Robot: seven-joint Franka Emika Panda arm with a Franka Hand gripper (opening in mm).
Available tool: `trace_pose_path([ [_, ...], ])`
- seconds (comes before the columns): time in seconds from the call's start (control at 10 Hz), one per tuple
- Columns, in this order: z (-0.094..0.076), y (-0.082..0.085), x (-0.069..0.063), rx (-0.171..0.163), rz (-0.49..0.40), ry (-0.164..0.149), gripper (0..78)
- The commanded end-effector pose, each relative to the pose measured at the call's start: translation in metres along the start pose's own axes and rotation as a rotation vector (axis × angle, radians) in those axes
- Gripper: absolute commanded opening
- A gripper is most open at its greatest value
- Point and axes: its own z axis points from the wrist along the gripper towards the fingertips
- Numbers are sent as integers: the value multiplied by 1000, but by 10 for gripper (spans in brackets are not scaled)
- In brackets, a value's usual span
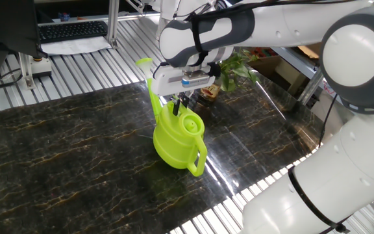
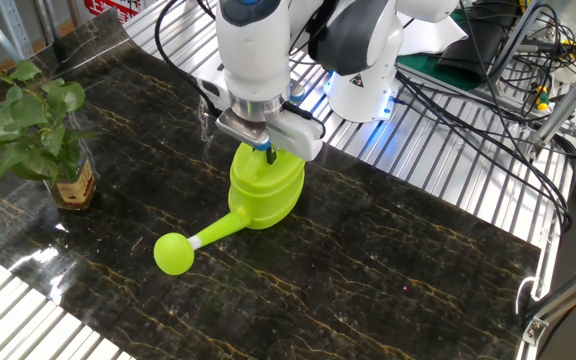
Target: Water the plant
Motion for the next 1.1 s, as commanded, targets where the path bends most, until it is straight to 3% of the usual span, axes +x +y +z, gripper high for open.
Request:
trace_pose_path([
  [0.1,2,0,-2,-3,-10,-6,22],
  [0.5,7,1,-5,-9,-11,-14,22],
  [1.1,2,3,-19,-8,-10,-18,22],
])
